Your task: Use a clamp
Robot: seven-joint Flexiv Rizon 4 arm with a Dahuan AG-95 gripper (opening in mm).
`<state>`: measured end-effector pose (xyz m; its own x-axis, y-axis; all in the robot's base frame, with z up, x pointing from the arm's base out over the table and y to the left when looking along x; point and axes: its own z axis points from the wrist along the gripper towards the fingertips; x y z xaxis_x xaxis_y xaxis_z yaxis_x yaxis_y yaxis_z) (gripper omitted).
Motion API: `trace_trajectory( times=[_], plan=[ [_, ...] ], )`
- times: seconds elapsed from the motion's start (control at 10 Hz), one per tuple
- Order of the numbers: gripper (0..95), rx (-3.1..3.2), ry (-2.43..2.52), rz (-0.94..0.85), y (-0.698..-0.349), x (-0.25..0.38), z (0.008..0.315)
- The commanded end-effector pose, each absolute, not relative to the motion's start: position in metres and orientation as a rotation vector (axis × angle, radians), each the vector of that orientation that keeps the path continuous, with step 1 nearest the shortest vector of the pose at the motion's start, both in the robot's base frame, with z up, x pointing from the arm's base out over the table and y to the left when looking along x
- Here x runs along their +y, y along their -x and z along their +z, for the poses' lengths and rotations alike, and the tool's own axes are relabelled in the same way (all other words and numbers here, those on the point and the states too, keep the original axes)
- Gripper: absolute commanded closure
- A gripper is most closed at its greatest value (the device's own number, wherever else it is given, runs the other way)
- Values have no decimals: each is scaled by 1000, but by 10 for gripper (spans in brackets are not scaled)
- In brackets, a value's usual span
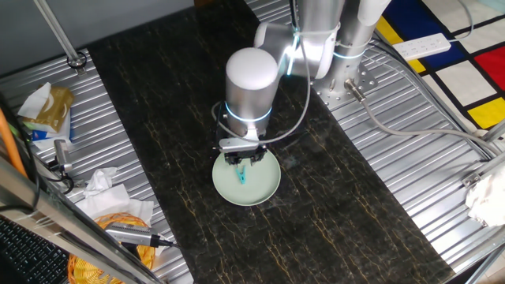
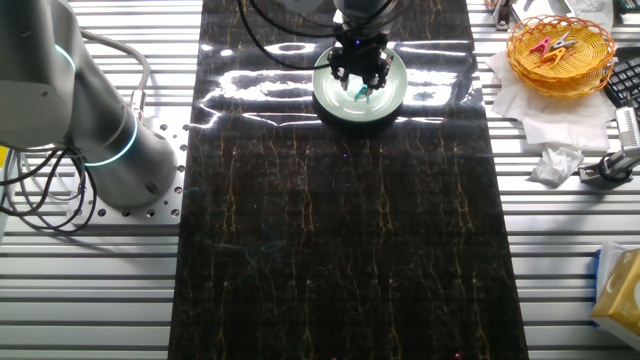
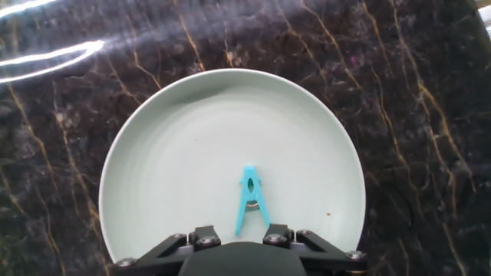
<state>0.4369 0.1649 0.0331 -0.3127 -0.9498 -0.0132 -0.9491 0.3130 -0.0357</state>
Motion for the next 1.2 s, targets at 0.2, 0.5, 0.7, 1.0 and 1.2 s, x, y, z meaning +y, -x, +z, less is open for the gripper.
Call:
trace_trajectory(
  times=[0.2,0.5,0.7,1.0,1.2],
  plan=[
    [570,2520,1834,-26,-437,166,35],
    [380,2553,1935,-48,-437,166,35],
    [380,2569,1913,-43,-437,166,35],
    [380,2519,2009,-94,-437,166,35],
    [380,2452,2032,-127,-437,166,35]
  ],
)
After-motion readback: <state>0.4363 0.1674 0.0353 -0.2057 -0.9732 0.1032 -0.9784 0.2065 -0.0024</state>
